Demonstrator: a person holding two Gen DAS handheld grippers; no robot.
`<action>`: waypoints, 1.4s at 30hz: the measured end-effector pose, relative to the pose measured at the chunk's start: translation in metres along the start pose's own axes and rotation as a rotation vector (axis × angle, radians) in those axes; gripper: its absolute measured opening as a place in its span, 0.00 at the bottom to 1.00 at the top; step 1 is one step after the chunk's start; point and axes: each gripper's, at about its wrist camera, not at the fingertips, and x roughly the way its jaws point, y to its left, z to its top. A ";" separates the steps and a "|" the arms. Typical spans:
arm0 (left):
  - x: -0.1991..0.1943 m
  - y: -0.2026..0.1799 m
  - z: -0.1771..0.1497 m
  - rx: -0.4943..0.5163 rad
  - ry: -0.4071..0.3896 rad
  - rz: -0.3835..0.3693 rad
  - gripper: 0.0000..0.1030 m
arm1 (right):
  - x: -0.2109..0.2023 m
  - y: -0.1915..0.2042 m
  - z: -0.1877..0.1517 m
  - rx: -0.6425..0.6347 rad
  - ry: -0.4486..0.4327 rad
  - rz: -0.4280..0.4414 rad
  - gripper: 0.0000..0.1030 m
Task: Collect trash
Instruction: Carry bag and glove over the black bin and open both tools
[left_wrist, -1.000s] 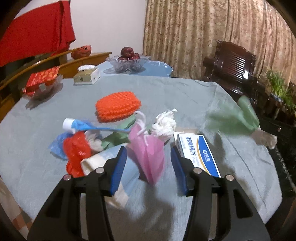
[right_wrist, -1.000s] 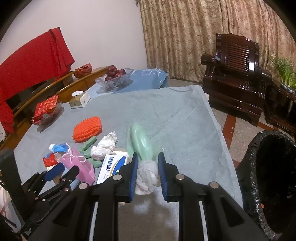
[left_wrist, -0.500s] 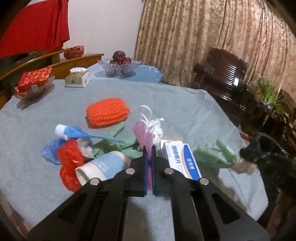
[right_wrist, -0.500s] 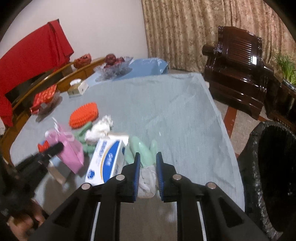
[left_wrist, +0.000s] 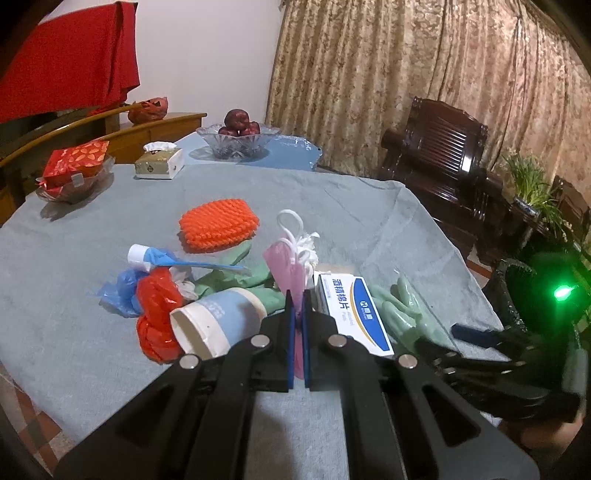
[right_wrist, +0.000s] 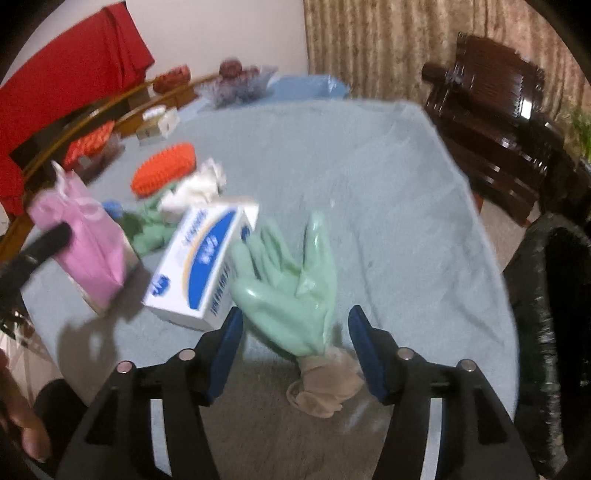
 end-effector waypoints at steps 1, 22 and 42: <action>0.000 0.000 0.000 0.002 0.001 0.002 0.02 | 0.006 -0.001 -0.001 0.004 0.025 0.011 0.35; -0.032 -0.043 0.016 0.083 -0.014 -0.042 0.02 | -0.129 -0.037 0.026 0.092 -0.257 0.008 0.13; 0.003 -0.312 0.022 0.314 0.019 -0.385 0.02 | -0.200 -0.264 -0.035 0.364 -0.319 -0.318 0.13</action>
